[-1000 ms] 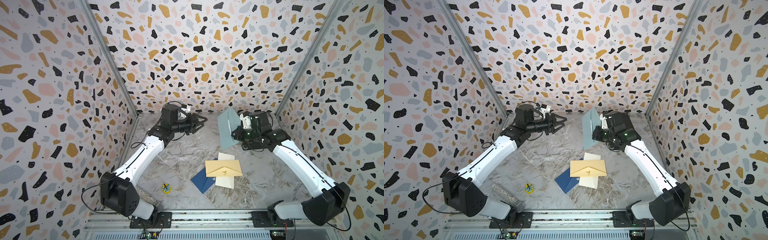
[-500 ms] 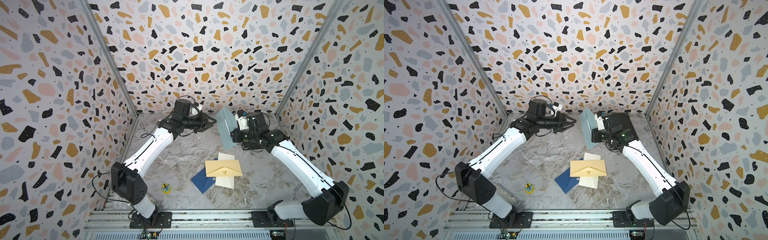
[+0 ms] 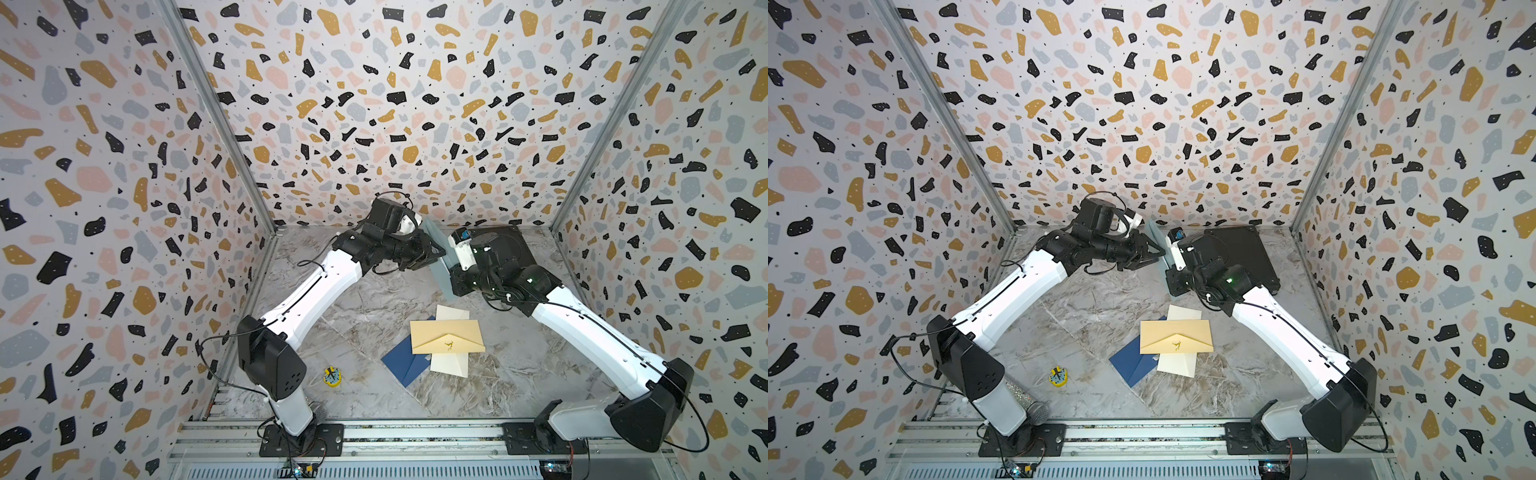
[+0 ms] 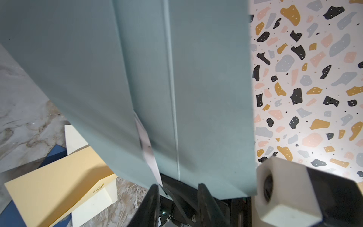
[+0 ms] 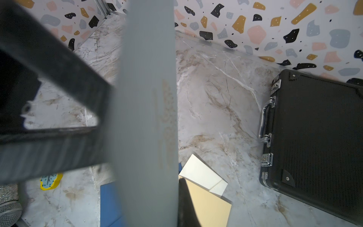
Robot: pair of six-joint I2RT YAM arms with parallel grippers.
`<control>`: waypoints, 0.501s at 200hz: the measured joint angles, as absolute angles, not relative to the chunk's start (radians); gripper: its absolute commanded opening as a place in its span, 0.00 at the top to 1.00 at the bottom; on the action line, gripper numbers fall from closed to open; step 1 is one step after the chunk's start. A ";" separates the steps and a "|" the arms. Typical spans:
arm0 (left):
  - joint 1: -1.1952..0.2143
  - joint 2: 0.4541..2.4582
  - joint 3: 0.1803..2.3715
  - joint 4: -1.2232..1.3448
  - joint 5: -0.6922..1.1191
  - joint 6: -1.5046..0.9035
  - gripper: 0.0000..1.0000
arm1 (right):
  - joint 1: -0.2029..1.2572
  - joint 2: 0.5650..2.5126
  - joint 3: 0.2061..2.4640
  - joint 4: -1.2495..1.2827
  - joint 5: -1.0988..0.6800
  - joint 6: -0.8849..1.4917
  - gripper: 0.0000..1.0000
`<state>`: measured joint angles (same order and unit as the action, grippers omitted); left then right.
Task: Take the letter paper out of the envelope
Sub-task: Take out the letter paper from the envelope.
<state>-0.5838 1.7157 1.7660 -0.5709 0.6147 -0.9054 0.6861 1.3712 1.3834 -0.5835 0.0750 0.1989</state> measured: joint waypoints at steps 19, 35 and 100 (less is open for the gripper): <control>-0.584 1.717 1.768 -0.585 0.603 -0.885 0.65 | 0.711 1.371 1.383 -0.583 0.110 0.174 1.00; -0.584 1.722 1.768 -0.604 0.591 -0.869 0.65 | 0.727 1.371 1.383 -0.583 0.134 0.159 1.00; -0.584 1.747 1.773 -0.648 0.550 -0.833 0.73 | 0.777 1.372 1.383 -0.583 0.199 0.129 1.00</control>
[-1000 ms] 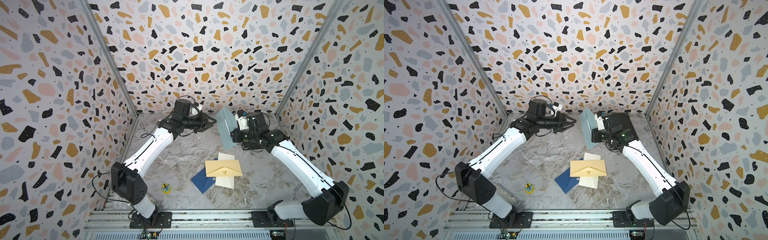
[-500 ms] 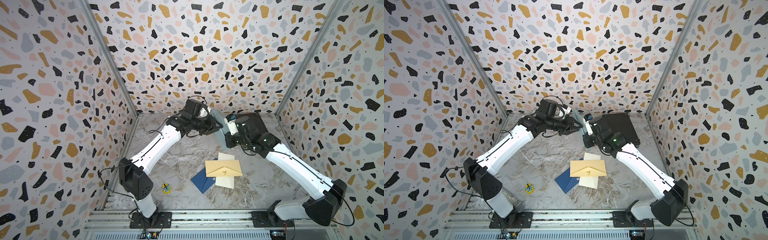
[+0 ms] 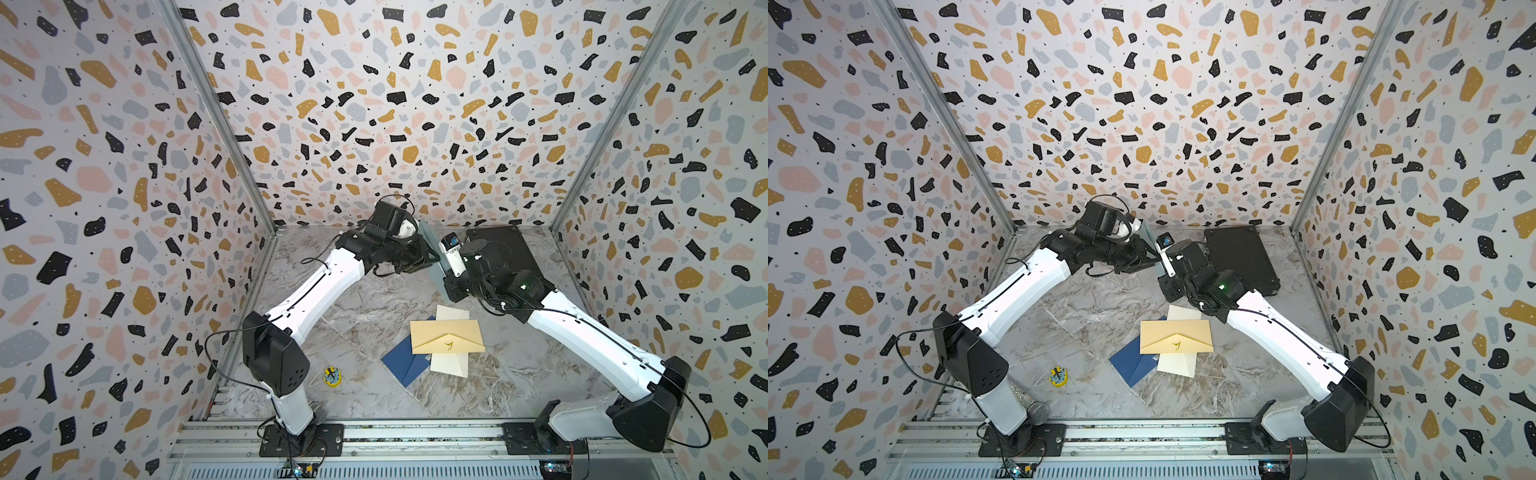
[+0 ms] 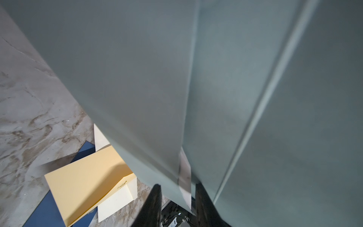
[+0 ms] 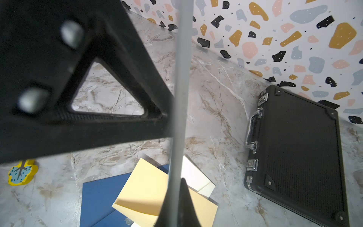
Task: Take the letter paper out of the envelope
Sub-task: Take out the letter paper from the envelope.
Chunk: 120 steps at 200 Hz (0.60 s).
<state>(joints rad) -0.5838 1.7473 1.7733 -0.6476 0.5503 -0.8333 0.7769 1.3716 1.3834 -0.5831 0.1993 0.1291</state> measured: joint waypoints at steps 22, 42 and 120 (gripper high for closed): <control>-0.584 1.751 1.783 -0.656 0.537 -0.826 0.80 | 0.787 1.372 1.383 -0.583 0.214 0.126 1.00; -0.584 1.751 1.784 -0.658 0.534 -0.823 0.85 | 0.792 1.372 1.383 -0.584 0.220 0.126 1.00; -0.584 1.751 1.784 -0.659 0.529 -0.823 1.00 | 0.798 1.380 1.383 -0.584 0.233 0.127 1.00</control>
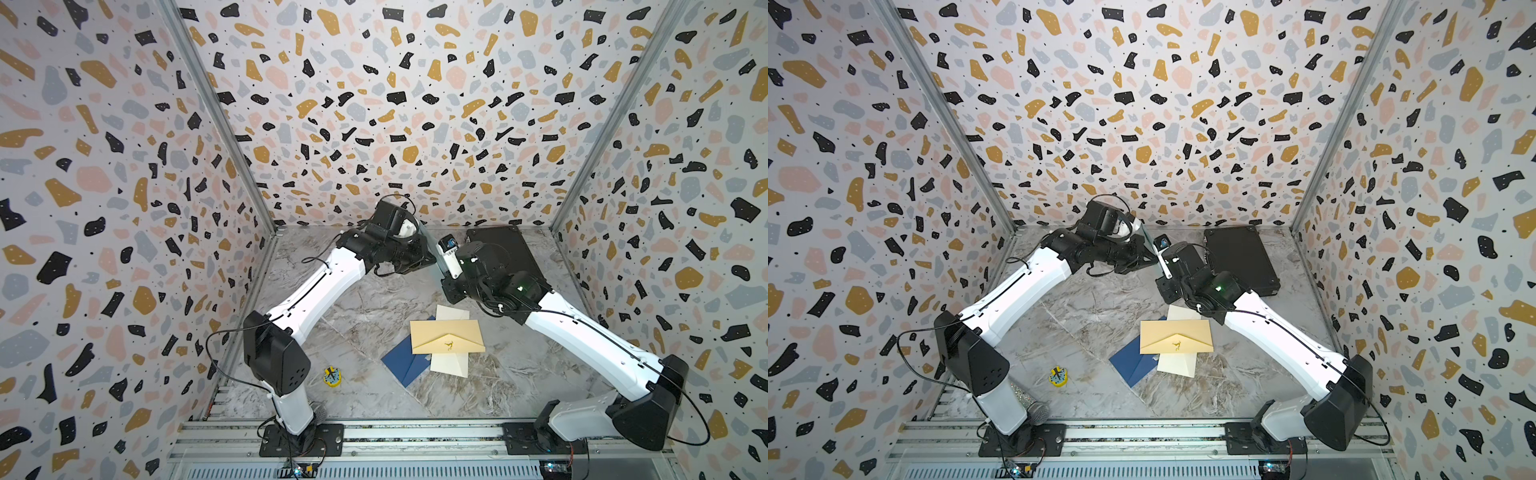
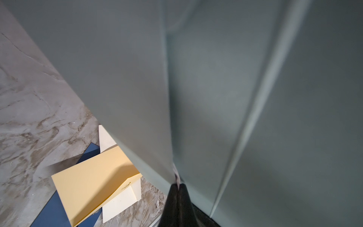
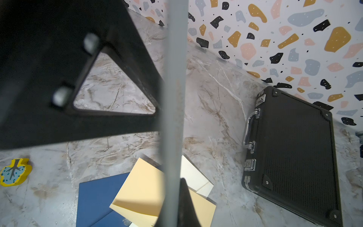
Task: Take the letter paper out of the envelope
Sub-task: Take out the letter paper from the envelope, then place the envelope at the center of the board.
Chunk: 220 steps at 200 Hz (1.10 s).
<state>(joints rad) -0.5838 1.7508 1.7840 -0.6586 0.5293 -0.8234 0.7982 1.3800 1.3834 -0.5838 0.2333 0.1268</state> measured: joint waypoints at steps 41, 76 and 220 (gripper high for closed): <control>-0.584 1.751 1.784 -0.667 0.518 -0.831 1.00 | 0.797 1.396 1.384 -0.589 0.242 0.136 1.00; -0.583 1.751 1.803 -0.679 0.519 -0.853 1.00 | 0.769 1.434 1.383 -0.622 0.233 0.158 1.00; -0.489 1.675 1.670 -0.557 0.609 -0.879 1.00 | 0.482 1.348 1.312 -0.865 0.116 0.595 1.00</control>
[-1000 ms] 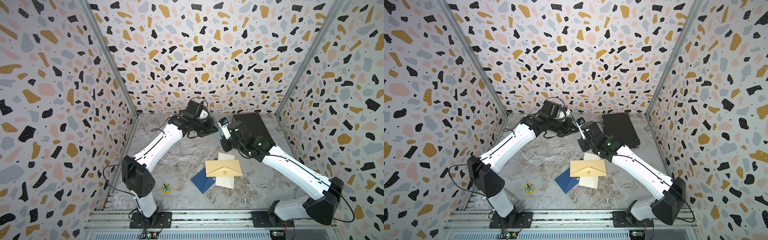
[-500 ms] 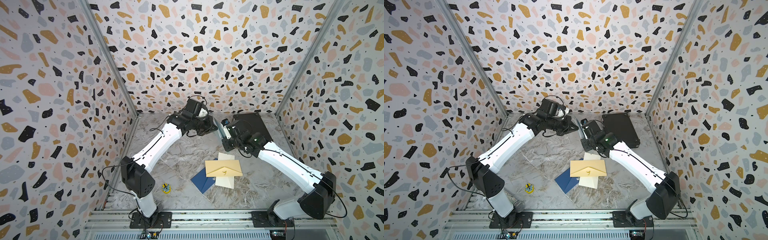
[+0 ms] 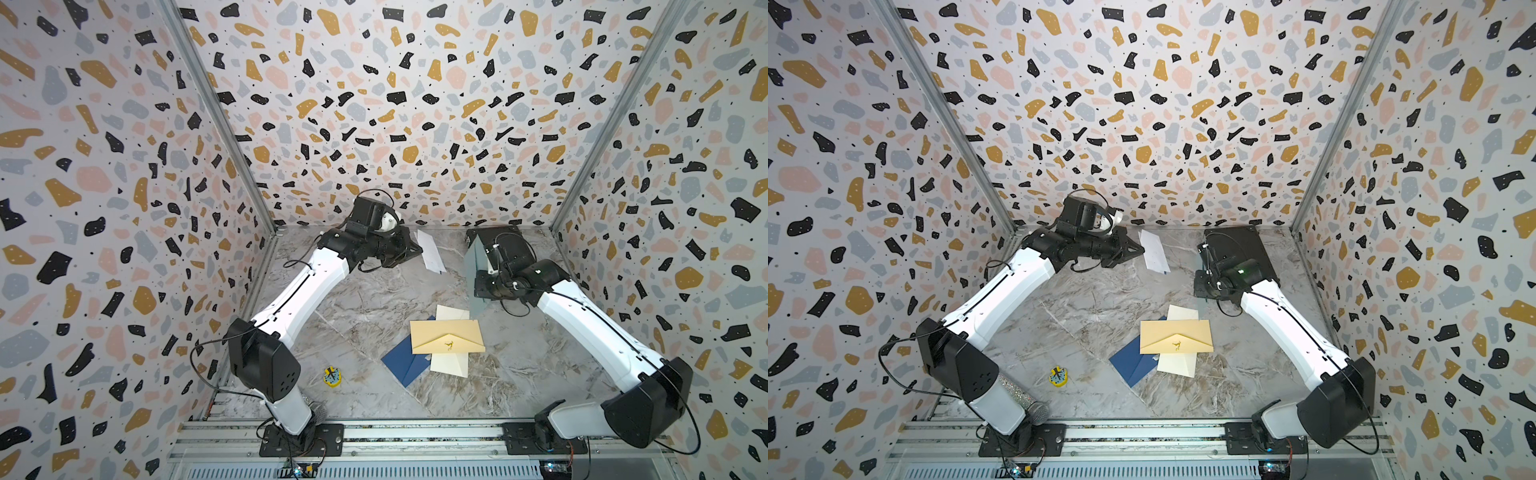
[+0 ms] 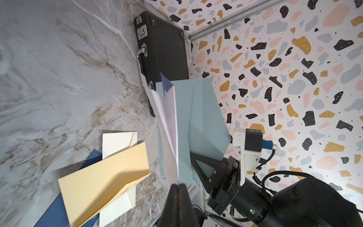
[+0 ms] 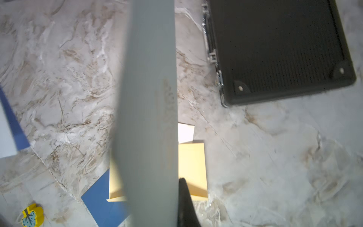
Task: Take the letter paper out of the envelope
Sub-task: Place the envelope at the center of the board.
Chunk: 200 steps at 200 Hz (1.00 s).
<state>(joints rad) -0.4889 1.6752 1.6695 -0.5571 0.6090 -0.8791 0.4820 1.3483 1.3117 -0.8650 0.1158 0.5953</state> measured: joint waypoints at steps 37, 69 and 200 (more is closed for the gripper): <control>-0.495 1.670 1.543 -0.487 0.666 -0.892 1.00 | 0.327 1.253 1.169 -0.965 0.093 0.658 1.00; -0.513 1.670 1.482 -0.437 0.702 -0.894 1.00 | 0.246 1.220 1.086 -1.002 0.084 0.675 1.00; -0.579 1.670 1.407 -0.373 0.767 -0.874 1.00 | -0.011 1.262 0.890 -0.955 0.056 0.584 0.85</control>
<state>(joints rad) -0.5789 1.6699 1.4067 -0.3725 0.7666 -0.8742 -0.0113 1.2621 0.8902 -0.9546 0.0563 0.5838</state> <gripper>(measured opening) 0.047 0.063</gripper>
